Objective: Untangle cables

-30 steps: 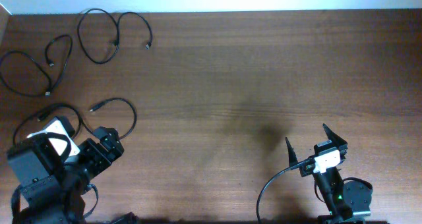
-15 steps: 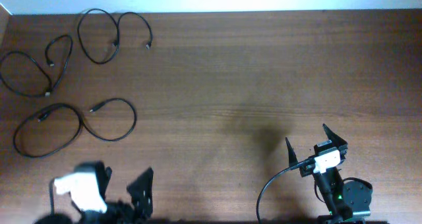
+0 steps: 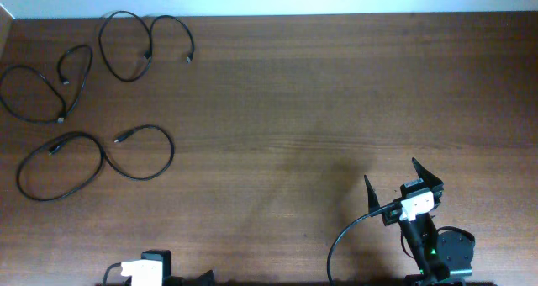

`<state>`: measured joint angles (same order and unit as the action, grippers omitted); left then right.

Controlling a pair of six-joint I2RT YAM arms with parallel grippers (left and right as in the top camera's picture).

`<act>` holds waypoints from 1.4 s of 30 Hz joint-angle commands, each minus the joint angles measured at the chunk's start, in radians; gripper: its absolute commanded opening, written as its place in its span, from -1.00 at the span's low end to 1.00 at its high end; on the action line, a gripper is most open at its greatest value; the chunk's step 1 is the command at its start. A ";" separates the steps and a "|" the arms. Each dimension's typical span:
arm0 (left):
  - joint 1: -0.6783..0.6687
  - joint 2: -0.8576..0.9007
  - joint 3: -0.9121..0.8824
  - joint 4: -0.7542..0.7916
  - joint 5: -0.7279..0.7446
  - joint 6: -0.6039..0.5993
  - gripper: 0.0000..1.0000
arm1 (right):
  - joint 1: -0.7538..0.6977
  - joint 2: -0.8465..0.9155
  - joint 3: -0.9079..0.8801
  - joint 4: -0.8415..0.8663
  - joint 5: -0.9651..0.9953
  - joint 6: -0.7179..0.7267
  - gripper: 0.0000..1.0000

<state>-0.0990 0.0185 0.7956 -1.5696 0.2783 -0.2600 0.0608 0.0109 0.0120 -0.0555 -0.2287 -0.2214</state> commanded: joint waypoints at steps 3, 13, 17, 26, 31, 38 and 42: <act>-0.008 -0.013 -0.049 0.024 0.020 -0.060 0.97 | 0.005 -0.006 -0.006 -0.005 0.005 -0.003 0.97; -0.015 -0.013 -0.790 1.587 -0.012 0.517 0.98 | 0.005 -0.006 -0.006 -0.005 0.004 -0.003 0.97; 0.108 -0.014 -0.787 1.497 -0.170 0.553 0.97 | 0.005 -0.006 -0.006 -0.005 0.005 -0.003 0.97; 0.140 -0.013 -0.787 1.485 -0.278 0.280 0.97 | 0.005 -0.006 -0.006 -0.005 0.005 -0.003 0.97; 0.141 -0.013 -0.787 1.486 -0.282 0.275 0.98 | 0.005 -0.006 -0.006 -0.005 0.005 -0.003 0.97; 0.141 -0.013 -0.787 1.486 -0.283 0.275 0.97 | 0.004 -0.008 -0.006 -0.009 0.114 -0.011 0.97; 0.141 -0.013 -0.787 1.486 -0.282 0.275 0.98 | 0.004 -0.008 -0.006 -0.021 0.290 0.219 0.97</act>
<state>0.0360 0.0120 0.0097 -0.0738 0.0170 0.0288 0.0608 0.0101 0.0105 -0.0704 -0.0483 -0.1467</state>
